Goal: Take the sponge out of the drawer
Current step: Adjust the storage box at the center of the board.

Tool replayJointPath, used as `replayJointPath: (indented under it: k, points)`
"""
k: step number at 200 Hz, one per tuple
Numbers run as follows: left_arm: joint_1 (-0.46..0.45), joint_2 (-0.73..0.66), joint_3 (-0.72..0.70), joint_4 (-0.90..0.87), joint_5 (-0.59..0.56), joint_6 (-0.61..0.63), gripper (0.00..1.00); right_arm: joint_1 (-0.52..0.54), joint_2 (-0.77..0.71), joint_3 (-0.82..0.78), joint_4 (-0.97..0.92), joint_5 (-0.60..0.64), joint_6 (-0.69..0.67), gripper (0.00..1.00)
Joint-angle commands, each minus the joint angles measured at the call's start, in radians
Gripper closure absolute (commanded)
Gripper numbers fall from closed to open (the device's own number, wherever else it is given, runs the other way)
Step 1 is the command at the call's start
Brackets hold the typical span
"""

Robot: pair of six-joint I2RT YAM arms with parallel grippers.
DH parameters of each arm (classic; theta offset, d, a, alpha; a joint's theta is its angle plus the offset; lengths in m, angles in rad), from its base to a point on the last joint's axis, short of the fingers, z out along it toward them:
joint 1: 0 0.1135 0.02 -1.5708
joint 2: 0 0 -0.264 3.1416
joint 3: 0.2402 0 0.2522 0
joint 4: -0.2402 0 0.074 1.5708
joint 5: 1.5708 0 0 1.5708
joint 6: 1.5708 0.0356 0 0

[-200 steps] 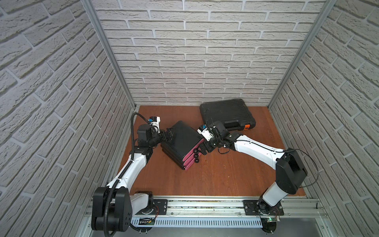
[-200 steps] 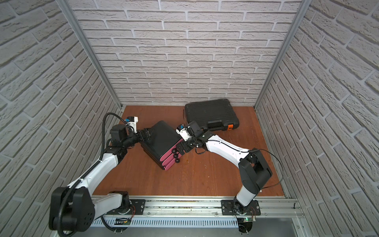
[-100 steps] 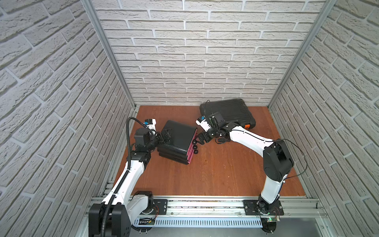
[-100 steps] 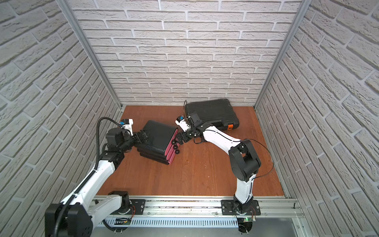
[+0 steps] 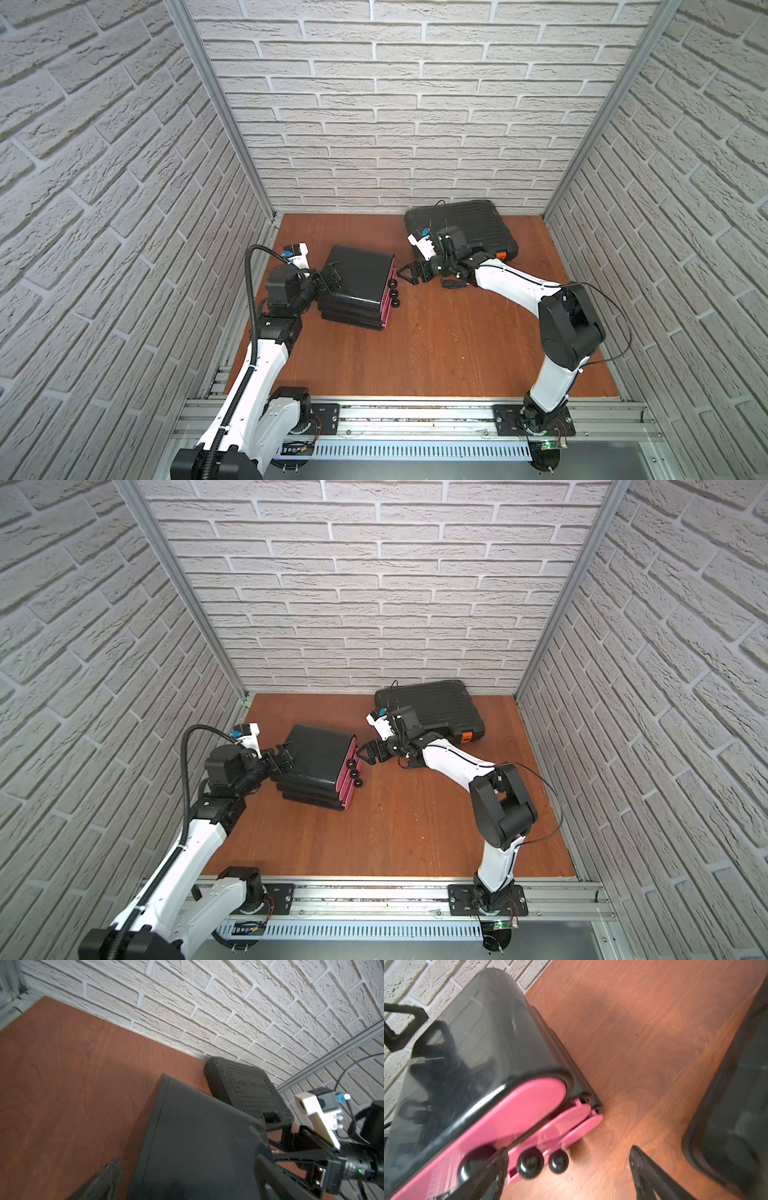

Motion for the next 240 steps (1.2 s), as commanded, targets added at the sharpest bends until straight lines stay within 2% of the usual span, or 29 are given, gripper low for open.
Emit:
replayJointPath:
  k: [1, 25, 47, 92, 116, 174, 240]
  points:
    - [-0.009, -0.017, 0.058, 0.027, 0.005, 0.011, 0.02, -0.017, -0.077, -0.058, 0.144, -0.111, 0.086, 0.13]
    - [-0.047, 0.035, 0.105, 0.107, 0.137, -0.013, 0.02, -0.020, -0.074, -0.125, 0.320, -0.231, 0.208, 0.17]
    - [-0.111, 0.103, 0.146, 0.117, 0.145, 0.008, 0.02, -0.020, -0.035, -0.137, 0.450, -0.296, 0.296, 0.23]
    - [-0.211, 0.275, 0.201, 0.182, 0.210, 0.008, 0.02, -0.020, 0.065, -0.120, 0.588, -0.387, 0.396, 0.36]
    - [-0.215, 0.316, 0.203, 0.212, 0.215, 0.000, 0.02, -0.019, 0.073, -0.116, 0.575, -0.385, 0.385, 0.42]
    - [-0.215, 0.372, 0.204, 0.220, 0.216, -0.011, 0.02, 0.004, 0.099, -0.118, 0.561, -0.375, 0.417, 0.48]
    - [-0.212, 0.373, 0.193, 0.225, 0.202, -0.006, 0.02, 0.062, 0.072, -0.150, 0.532, -0.348, 0.410, 0.50]
